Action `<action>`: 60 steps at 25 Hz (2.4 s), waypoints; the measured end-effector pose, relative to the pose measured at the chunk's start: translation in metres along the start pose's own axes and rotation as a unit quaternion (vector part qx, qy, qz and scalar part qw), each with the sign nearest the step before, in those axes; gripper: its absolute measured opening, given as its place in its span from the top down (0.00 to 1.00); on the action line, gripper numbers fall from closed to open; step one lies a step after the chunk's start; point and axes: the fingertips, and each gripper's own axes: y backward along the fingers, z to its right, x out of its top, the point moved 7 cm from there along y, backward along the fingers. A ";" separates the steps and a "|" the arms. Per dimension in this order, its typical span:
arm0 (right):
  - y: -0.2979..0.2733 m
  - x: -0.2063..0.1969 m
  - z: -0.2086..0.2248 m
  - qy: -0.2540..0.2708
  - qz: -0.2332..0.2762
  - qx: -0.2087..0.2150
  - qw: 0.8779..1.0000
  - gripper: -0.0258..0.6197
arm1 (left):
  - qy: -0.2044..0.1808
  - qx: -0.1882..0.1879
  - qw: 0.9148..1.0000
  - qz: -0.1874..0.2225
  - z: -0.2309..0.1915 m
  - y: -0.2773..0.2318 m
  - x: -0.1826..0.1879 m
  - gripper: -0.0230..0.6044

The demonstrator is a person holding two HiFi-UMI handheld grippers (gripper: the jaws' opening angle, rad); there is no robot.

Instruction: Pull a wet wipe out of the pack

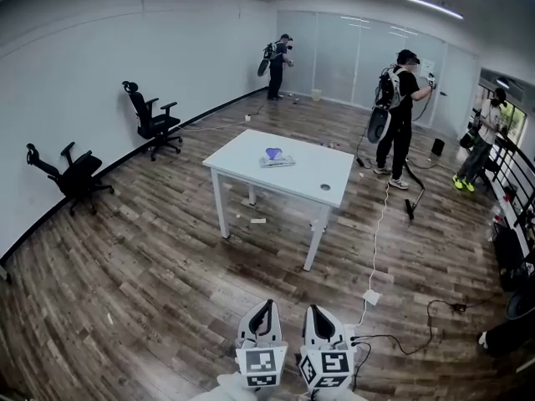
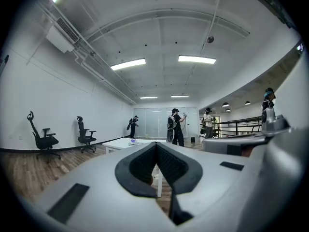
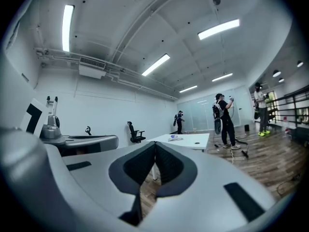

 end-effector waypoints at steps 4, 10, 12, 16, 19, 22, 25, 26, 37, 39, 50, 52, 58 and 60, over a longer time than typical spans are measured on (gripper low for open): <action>-0.022 0.003 0.005 0.001 0.006 0.000 1.000 0.95 | -0.002 -0.004 1.000 0.005 -0.004 -0.021 0.000 0.96; -0.069 0.006 0.014 0.001 0.003 0.002 1.000 0.95 | 0.005 -0.007 1.000 0.005 -0.022 -0.065 -0.003 0.96; -0.088 0.006 0.021 -0.002 0.002 0.002 1.000 0.95 | 0.006 -0.008 1.000 0.006 -0.027 -0.081 -0.003 0.96; -0.129 0.016 0.032 -0.006 0.006 0.002 1.000 0.95 | 0.005 -0.010 1.000 0.006 -0.041 -0.117 0.000 0.96; -0.156 0.025 0.039 -0.006 0.009 -0.007 1.000 0.95 | 0.005 -0.017 1.000 0.004 -0.052 -0.144 0.003 0.96; -0.181 0.029 0.044 -0.010 0.006 -0.012 1.000 0.95 | 0.002 -0.022 1.000 0.004 -0.062 -0.169 0.007 0.96; -0.205 0.030 0.047 -0.012 0.003 -0.013 1.000 0.95 | 0.003 -0.025 1.000 0.005 -0.072 -0.193 0.009 0.96; -0.214 0.031 0.048 -0.013 0.003 -0.014 1.000 0.95 | 0.003 -0.026 1.000 0.004 -0.076 -0.201 0.008 0.96; -0.301 0.034 0.060 -0.020 -0.004 -0.014 1.000 0.95 | 0.000 -0.029 1.000 -0.007 -0.118 -0.279 0.000 0.96; -0.315 0.034 0.062 -0.021 -0.005 -0.015 1.000 0.95 | 0.000 -0.029 1.000 -0.010 -0.125 -0.291 -0.003 0.96; -0.370 0.027 0.071 -0.028 -0.023 -0.016 0.999 0.95 | 0.009 -0.031 0.999 -0.027 -0.148 -0.339 -0.014 0.96; -0.377 0.027 0.073 -0.028 -0.025 -0.017 0.999 0.95 | 0.009 -0.032 0.999 -0.030 -0.151 -0.345 -0.016 0.96; -0.394 0.023 0.077 -0.028 -0.036 -0.029 0.999 0.95 | 0.004 -0.038 0.999 -0.027 -0.159 -0.361 -0.020 0.96; -0.398 0.025 0.076 -0.030 -0.036 -0.033 0.998 0.95 | 0.000 -0.043 0.999 -0.029 -0.163 -0.364 -0.019 0.96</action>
